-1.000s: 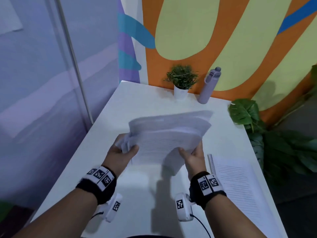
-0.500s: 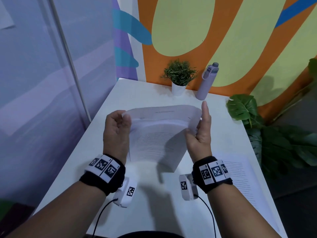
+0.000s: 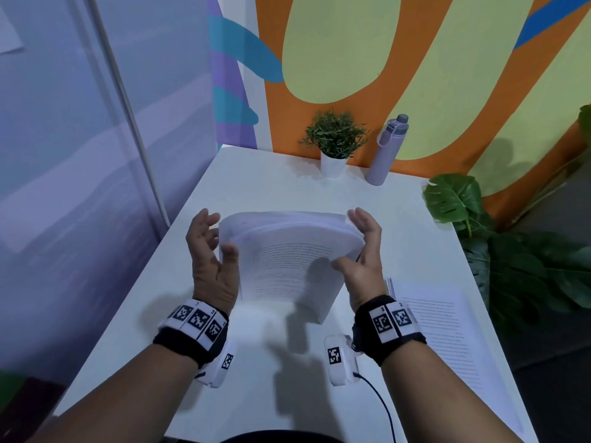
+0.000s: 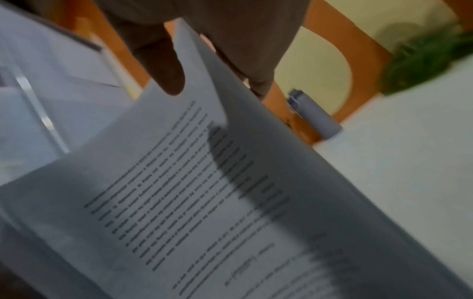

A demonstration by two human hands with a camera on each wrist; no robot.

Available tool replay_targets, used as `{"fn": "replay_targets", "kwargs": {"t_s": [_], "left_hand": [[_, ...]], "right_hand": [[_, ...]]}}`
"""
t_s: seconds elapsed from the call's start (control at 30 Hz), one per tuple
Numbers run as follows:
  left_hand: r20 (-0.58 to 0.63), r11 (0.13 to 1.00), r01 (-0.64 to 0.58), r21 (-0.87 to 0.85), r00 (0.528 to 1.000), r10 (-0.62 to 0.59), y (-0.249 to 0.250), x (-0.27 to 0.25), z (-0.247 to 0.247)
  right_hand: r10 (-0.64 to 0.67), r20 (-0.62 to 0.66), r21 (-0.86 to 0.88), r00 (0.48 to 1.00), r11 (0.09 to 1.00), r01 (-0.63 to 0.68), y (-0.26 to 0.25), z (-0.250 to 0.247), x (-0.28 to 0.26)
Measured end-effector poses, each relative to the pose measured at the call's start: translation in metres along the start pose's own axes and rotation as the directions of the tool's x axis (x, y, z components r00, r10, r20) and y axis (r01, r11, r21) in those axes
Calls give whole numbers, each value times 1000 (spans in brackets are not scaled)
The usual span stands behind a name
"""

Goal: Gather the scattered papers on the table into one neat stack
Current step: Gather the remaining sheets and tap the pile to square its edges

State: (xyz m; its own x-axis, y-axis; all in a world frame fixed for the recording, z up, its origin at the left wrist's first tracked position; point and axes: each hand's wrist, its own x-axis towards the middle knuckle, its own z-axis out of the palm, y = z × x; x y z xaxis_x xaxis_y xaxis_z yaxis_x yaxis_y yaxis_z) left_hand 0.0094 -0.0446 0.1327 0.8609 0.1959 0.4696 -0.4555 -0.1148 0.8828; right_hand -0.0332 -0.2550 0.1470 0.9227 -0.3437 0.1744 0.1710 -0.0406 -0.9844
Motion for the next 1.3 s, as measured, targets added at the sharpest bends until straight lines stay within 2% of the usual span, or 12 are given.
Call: {"fn": "replay_targets", "kwargs": {"t_s": [0.07,0.17,0.23,0.3,0.4,0.6,0.73,0.8,0.93,1.0,1.17,1.3], "left_hand": [[69,998,64,-3,996,-64,-6,-5,-1],[212,983,184,-12,961,-177,-14,-8,-6],[261,974,198,110,940,-221,-18,-7,-11],[252,937,297,182,907,-337,-23,-6,-15],[212,869,484,102,843,-494,-26,-7,-14],[136,872,482,84,862,-489,-23,-6,-3],[94,872,488,45,867,-490,-16,-2,-1],[123,876,481,48,867,-483,-14,-2,-3],[204,849,512,126,825,-528,-23,-2,-11],[188,827,548,129,805,-563,-26,-4,-13],[124,754,643,-134,766,-631,-17,-6,-6],[87,769,627,-125,779,-621,-18,-2,-10]], "right_hand": [[169,-22,88,985,982,-166,9,3,2],[292,-44,63,955,955,-289,20,9,6],[355,-65,71,933,934,-350,25,10,8],[388,-62,103,920,919,-380,27,10,10],[383,-38,172,923,912,-372,26,11,11],[259,-39,214,965,946,-245,20,17,10],[238,-58,278,970,937,-213,18,15,6],[256,-82,266,963,937,-226,19,11,4],[305,-37,239,952,927,-288,24,4,-2],[333,-12,250,943,914,-320,28,4,-3],[355,7,222,935,911,-348,32,12,-2],[373,-5,265,928,895,-358,38,10,0]]}}
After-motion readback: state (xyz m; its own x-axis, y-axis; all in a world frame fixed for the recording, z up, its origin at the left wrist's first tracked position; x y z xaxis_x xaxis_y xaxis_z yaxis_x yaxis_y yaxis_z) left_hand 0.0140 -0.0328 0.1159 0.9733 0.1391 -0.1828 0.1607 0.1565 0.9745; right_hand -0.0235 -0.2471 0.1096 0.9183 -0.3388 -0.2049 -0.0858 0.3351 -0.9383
